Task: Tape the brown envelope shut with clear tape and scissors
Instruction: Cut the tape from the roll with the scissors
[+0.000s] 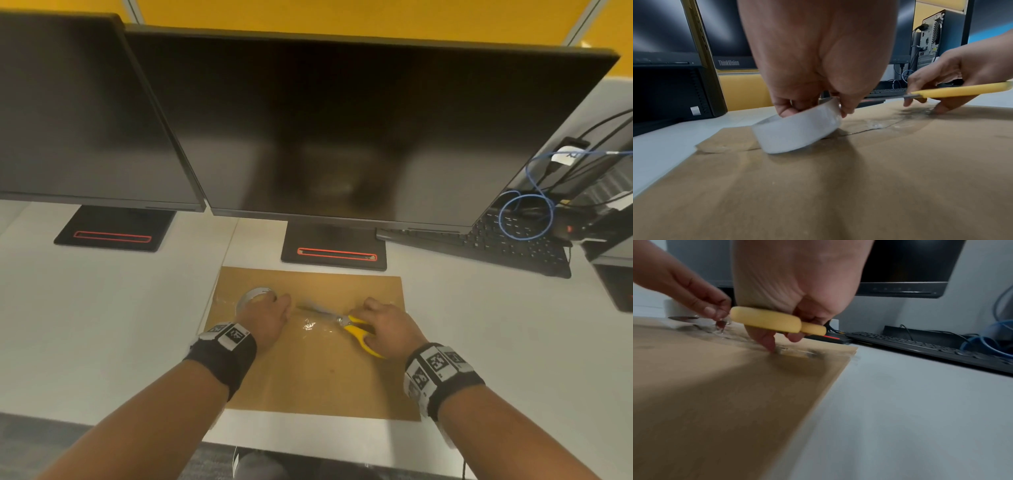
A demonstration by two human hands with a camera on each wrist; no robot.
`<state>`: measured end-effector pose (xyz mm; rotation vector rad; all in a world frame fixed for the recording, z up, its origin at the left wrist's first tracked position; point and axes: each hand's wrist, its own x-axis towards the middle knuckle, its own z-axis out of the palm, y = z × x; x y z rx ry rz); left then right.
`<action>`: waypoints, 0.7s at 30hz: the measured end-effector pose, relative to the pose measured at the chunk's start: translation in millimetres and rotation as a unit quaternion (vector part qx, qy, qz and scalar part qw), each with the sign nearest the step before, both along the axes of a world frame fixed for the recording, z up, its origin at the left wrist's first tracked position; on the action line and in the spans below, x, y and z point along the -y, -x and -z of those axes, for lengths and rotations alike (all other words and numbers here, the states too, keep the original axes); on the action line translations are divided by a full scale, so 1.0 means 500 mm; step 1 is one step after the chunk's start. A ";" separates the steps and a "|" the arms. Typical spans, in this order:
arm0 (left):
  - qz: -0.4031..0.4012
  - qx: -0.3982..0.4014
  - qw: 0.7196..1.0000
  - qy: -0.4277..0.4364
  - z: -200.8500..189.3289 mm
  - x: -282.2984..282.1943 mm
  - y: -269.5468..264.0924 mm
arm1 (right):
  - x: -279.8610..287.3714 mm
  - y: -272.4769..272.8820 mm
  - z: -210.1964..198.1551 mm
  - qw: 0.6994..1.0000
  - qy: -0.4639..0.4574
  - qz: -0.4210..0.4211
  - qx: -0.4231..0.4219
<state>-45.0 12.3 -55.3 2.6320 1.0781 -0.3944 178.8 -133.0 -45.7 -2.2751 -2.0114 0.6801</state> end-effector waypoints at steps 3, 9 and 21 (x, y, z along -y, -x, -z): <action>-0.022 0.029 0.999 -0.011 0.001 0.010 -0.004 | 0.015 -0.022 0.005 0.992 -0.061 0.104 -0.024; -0.011 0.063 0.997 -0.041 -0.012 0.017 -0.036 | 0.049 -0.065 0.021 0.951 -0.101 0.277 -0.088; 0.008 0.089 0.995 -0.043 -0.025 0.038 -0.077 | 0.125 -0.108 0.016 0.909 -0.068 0.407 -0.061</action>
